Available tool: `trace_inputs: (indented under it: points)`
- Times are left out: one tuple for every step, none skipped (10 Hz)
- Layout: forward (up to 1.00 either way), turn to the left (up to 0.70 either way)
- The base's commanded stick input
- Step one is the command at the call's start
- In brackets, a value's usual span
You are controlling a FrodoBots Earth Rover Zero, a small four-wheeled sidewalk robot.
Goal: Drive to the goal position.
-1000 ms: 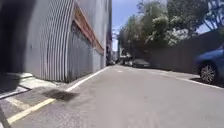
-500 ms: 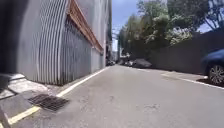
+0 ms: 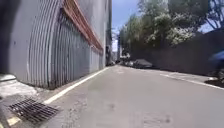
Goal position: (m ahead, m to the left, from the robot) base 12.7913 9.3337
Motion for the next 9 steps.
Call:
trace_inputs:
  points:
    - [0.70, 0.00]
    - [0.70, 0.00]
    - [0.70, 0.00]
    - [0.70, 0.00]
    - [0.70, 0.00]
    - [0.70, 0.00]
    - [0.70, 0.00]
    - [0.70, 0.00]
    - [0.70, 0.00]
